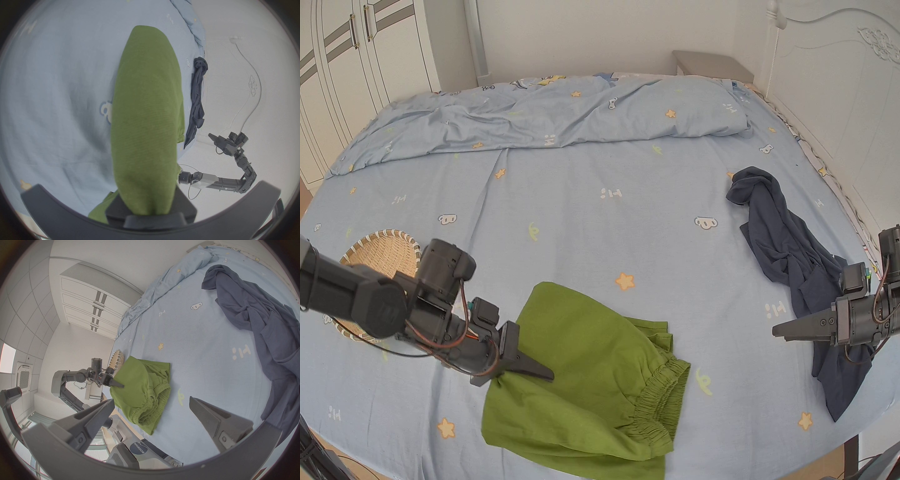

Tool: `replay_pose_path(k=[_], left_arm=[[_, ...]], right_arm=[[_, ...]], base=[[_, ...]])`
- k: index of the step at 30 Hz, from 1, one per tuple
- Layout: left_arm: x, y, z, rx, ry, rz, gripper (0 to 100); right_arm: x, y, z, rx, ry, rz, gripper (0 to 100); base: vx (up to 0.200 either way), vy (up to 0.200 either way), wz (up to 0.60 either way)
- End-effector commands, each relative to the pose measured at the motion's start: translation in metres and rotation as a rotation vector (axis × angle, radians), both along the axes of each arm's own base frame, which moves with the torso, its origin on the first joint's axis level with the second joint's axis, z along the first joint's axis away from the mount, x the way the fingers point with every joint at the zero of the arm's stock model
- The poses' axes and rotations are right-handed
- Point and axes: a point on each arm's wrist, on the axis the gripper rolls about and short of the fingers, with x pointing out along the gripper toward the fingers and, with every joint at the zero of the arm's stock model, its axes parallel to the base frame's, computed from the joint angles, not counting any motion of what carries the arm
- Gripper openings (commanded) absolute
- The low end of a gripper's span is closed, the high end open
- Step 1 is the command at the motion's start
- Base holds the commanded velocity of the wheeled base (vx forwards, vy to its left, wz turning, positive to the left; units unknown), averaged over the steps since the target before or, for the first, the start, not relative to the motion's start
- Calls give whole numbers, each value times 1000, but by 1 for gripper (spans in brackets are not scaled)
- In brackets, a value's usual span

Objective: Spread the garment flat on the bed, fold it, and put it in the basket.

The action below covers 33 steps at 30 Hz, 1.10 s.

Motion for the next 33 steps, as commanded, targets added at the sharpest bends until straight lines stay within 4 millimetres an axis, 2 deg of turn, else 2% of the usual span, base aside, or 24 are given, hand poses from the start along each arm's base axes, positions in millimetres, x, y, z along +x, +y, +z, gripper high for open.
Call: replay_pose_path(k=[1,4,10,33], left_arm=[[23,22,47,-26,-135,-17,0],[22,25,50,-29,-142,-10,0],[18,29,62,-38,-173,6,0],[18,28,61,-32,-175,2,0]], right_arm=[[2,0,-2,-3,9,-3,100],[4,0,-4,-5,19,-2,100],[3,0,-4,-5,18,-2,100],[2,2,-3,-4,13,5,100]], base=[[0,0,0],[0,0,0],[0,200,0],[0,200,0]])
